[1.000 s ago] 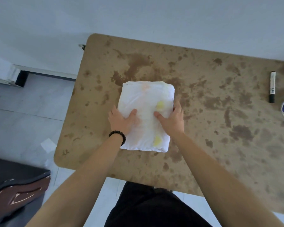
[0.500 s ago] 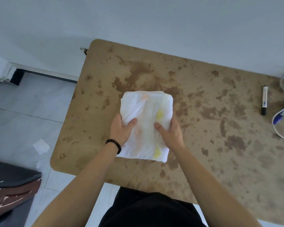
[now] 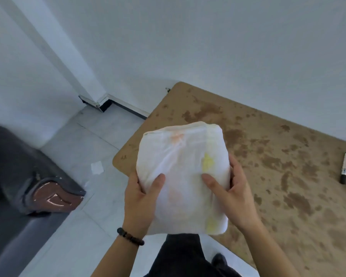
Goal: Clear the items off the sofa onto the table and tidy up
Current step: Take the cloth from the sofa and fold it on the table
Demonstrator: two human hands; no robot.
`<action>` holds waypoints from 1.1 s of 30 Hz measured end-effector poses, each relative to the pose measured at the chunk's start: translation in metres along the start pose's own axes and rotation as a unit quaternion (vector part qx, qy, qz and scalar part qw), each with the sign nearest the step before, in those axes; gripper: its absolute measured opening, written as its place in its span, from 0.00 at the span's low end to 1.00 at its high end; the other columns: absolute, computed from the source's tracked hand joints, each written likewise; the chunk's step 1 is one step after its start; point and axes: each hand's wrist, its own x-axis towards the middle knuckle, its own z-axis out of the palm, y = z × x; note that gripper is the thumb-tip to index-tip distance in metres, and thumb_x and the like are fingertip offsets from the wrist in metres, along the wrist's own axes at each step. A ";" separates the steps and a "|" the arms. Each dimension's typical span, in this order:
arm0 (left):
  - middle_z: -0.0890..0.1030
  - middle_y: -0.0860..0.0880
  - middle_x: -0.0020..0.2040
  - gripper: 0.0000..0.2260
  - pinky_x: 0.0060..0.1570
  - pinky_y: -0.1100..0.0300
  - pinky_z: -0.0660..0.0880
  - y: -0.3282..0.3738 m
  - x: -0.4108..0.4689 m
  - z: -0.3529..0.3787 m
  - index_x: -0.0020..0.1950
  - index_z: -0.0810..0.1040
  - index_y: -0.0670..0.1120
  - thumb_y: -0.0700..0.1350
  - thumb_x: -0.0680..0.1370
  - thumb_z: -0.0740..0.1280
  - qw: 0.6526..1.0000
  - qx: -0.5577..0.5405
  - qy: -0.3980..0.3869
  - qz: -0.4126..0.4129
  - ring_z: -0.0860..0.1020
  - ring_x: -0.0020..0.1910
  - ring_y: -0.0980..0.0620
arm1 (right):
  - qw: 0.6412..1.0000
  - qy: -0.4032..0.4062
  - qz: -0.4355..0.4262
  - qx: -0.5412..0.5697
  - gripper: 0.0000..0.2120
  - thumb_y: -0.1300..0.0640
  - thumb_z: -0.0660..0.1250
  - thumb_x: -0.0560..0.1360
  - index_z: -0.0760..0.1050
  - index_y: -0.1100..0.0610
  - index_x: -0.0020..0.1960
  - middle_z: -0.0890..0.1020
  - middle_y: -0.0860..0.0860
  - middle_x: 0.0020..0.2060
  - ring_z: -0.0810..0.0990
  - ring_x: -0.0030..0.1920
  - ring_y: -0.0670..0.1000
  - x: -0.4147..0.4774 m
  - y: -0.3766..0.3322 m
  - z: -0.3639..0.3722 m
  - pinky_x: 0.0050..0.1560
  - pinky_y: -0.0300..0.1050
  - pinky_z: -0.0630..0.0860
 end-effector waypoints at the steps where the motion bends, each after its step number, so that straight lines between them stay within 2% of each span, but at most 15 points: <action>1: 0.82 0.57 0.54 0.20 0.43 0.58 0.81 -0.005 -0.021 -0.011 0.61 0.74 0.54 0.50 0.71 0.74 1.000 -0.002 0.017 0.005 0.81 0.51 0.57 | 1.000 -0.019 -0.006 0.002 0.34 0.48 0.76 0.70 0.64 0.40 0.72 0.77 0.37 0.61 0.78 0.59 0.40 -0.015 0.003 0.003 0.57 0.46 0.79; 4: 0.81 0.61 0.53 0.18 0.42 0.62 0.80 -0.022 -0.073 -0.048 0.58 0.75 0.56 0.52 0.71 0.74 0.997 0.002 0.074 0.006 0.81 0.49 0.60 | 0.997 -0.073 -0.008 -0.008 0.36 0.48 0.76 0.70 0.63 0.41 0.73 0.76 0.35 0.62 0.77 0.61 0.39 -0.055 0.013 0.023 0.60 0.48 0.78; 6: 0.81 0.63 0.51 0.14 0.41 0.65 0.79 -0.033 -0.099 -0.077 0.56 0.74 0.57 0.49 0.73 0.72 0.994 0.002 0.113 -0.009 0.80 0.48 0.61 | 0.993 -0.116 -0.004 -0.032 0.36 0.47 0.76 0.70 0.63 0.42 0.73 0.75 0.35 0.64 0.76 0.62 0.39 -0.077 0.020 0.044 0.63 0.50 0.76; 8: 0.80 0.63 0.51 0.14 0.41 0.63 0.78 -0.043 -0.123 -0.112 0.56 0.74 0.57 0.50 0.73 0.71 0.988 0.005 0.154 -0.022 0.79 0.49 0.61 | 0.985 -0.162 0.008 -0.052 0.37 0.46 0.76 0.70 0.63 0.42 0.73 0.75 0.35 0.63 0.76 0.62 0.39 -0.096 0.021 0.073 0.63 0.51 0.76; 12: 0.80 0.59 0.52 0.16 0.46 0.59 0.77 -0.069 -0.156 -0.194 0.58 0.75 0.53 0.52 0.73 0.72 0.966 0.001 0.255 -0.036 0.78 0.48 0.62 | 0.961 -0.266 0.001 -0.079 0.36 0.46 0.76 0.70 0.63 0.41 0.73 0.75 0.36 0.64 0.76 0.62 0.39 -0.129 0.015 0.151 0.62 0.50 0.77; 16: 0.79 0.63 0.52 0.23 0.46 0.59 0.77 -0.096 -0.176 -0.273 0.58 0.74 0.56 0.62 0.67 0.70 0.939 -0.029 0.338 -0.055 0.78 0.48 0.63 | 0.932 -0.350 -0.021 -0.098 0.33 0.49 0.75 0.71 0.64 0.39 0.71 0.76 0.34 0.62 0.76 0.60 0.37 -0.160 0.011 0.242 0.60 0.49 0.78; 19: 0.80 0.59 0.54 0.27 0.51 0.52 0.79 -0.124 -0.185 -0.356 0.60 0.74 0.55 0.64 0.65 0.68 0.911 -0.085 0.396 -0.072 0.79 0.52 0.58 | 0.899 -0.414 -0.035 -0.140 0.32 0.53 0.74 0.73 0.64 0.37 0.71 0.75 0.32 0.61 0.75 0.60 0.36 -0.188 0.013 0.338 0.62 0.50 0.77; 22: 0.80 0.54 0.56 0.26 0.55 0.44 0.77 -0.141 -0.180 -0.438 0.61 0.75 0.52 0.59 0.65 0.69 0.888 -0.156 0.428 -0.061 0.79 0.55 0.50 | 0.864 -0.470 -0.063 -0.169 0.33 0.56 0.72 0.74 0.62 0.35 0.71 0.74 0.31 0.62 0.75 0.61 0.38 -0.210 0.005 0.434 0.62 0.53 0.77; 25: 0.79 0.53 0.58 0.27 0.55 0.45 0.77 -0.140 -0.163 -0.508 0.63 0.74 0.51 0.55 0.65 0.67 0.880 -0.181 0.436 -0.047 0.78 0.58 0.48 | 0.844 -0.498 -0.089 -0.177 0.34 0.56 0.70 0.75 0.59 0.37 0.74 0.72 0.30 0.63 0.73 0.62 0.37 -0.221 -0.013 0.512 0.63 0.51 0.76; 30: 0.80 0.52 0.58 0.21 0.53 0.47 0.78 -0.126 -0.096 -0.590 0.62 0.75 0.51 0.47 0.69 0.66 0.886 -0.196 0.418 -0.027 0.78 0.58 0.47 | 0.855 -0.486 -0.098 -0.156 0.36 0.57 0.70 0.75 0.58 0.37 0.75 0.70 0.27 0.64 0.71 0.62 0.33 -0.200 -0.039 0.599 0.62 0.42 0.73; 33: 0.79 0.53 0.60 0.22 0.52 0.50 0.78 -0.128 -0.030 -0.619 0.65 0.74 0.51 0.44 0.71 0.63 0.893 -0.206 0.398 -0.029 0.78 0.58 0.51 | 0.873 -0.459 -0.090 -0.141 0.35 0.60 0.70 0.74 0.60 0.38 0.74 0.72 0.30 0.64 0.72 0.61 0.33 -0.160 -0.040 0.651 0.59 0.38 0.73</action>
